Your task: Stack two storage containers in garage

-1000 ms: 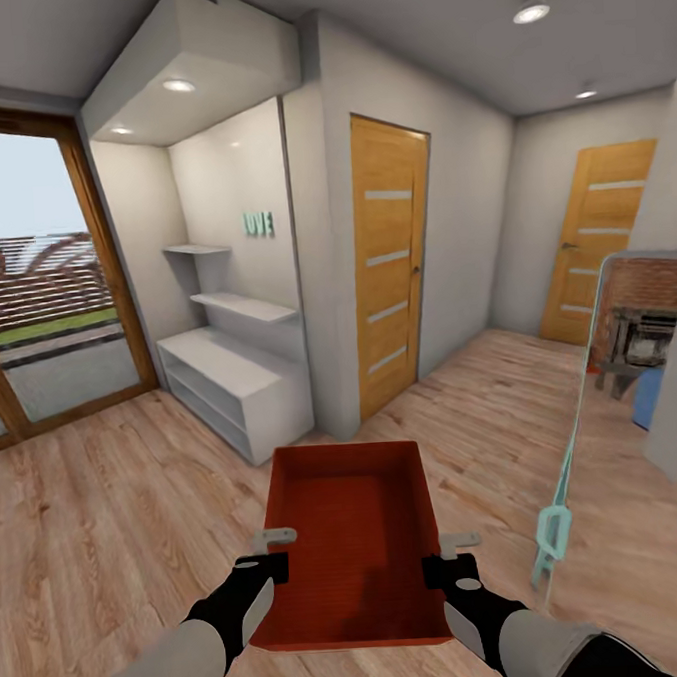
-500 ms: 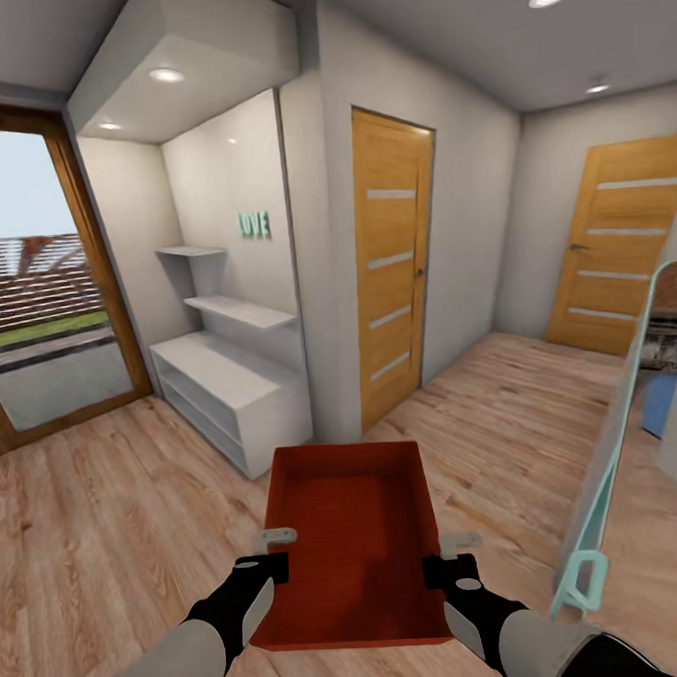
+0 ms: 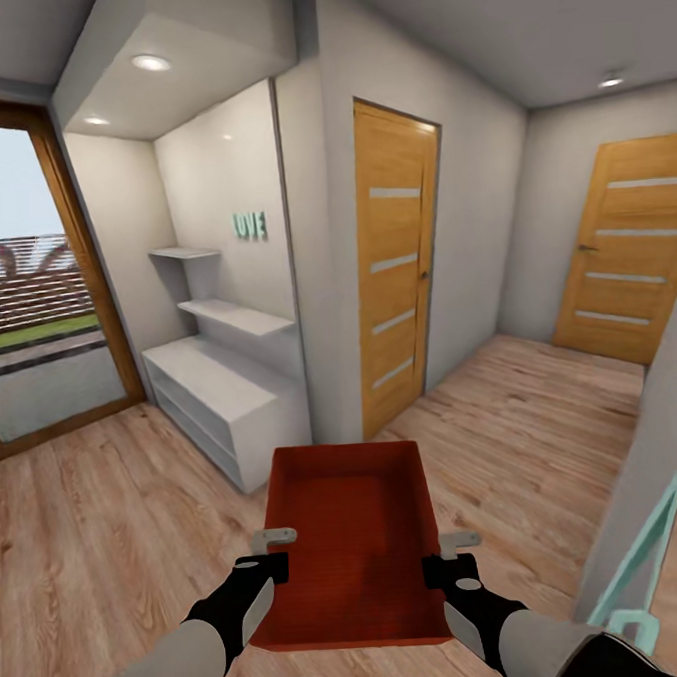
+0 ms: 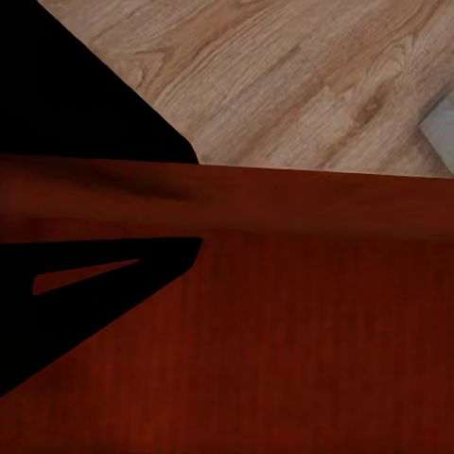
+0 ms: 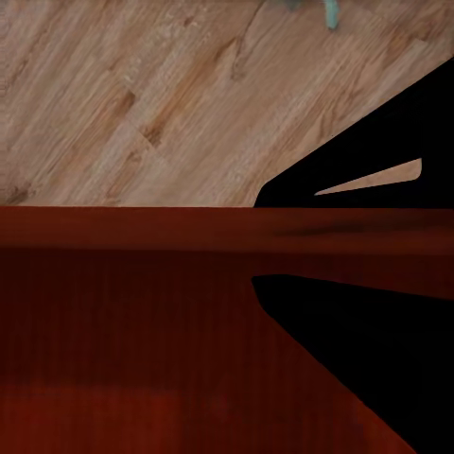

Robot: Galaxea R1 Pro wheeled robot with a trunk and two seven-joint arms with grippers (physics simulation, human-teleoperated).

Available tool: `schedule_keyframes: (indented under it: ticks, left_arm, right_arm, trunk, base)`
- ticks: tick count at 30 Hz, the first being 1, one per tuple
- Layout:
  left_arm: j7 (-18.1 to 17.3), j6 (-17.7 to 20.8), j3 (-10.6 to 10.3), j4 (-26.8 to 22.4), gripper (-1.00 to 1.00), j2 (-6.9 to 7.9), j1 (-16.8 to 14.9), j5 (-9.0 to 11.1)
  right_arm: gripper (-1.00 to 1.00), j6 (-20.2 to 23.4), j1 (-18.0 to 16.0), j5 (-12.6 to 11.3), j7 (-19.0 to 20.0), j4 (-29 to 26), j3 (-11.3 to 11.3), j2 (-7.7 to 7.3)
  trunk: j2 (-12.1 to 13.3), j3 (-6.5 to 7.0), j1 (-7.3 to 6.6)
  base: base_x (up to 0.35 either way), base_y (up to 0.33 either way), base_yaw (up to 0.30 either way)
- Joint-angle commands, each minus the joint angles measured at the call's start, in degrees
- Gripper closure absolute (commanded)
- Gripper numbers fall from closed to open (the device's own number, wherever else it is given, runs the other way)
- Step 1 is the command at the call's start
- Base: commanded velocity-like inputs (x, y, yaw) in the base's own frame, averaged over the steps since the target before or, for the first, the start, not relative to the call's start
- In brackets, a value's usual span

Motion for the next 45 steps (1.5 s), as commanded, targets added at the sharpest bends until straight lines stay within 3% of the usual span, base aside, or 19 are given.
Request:
schedule_keyframes:
  ticks: [1, 23, 45]
  left_arm:
    - [0.3, 0.4, 0.5, 0.0, 1.00, 0.27, 0.0, -0.1]
    - [0.3, 0.4, 0.5, 0.0, 1.00, 0.26, 0.0, -0.1]
    - [0.3, 0.3, 0.5, 0.0, 1.00, 0.27, 0.0, -0.1]
  right_arm:
    - [1.00, -0.2, 0.0, 0.0, -0.3, -0.1, -0.3, -0.67]
    - [1.00, -0.2, 0.0, 0.0, -0.3, -0.2, -0.2, -0.67]
    - [1.00, -0.2, 0.0, 0.0, -0.3, -0.1, -0.2, -0.67]
  trunk:
    - [0.0, -0.02, 0.05]
    - [0.0, -0.02, 0.05]
    - [0.0, -0.02, 0.05]
  base:
    - [0.324, 0.000, 0.000]
    - [0.324, 0.000, -0.008]
    - [0.324, 0.000, -0.228]
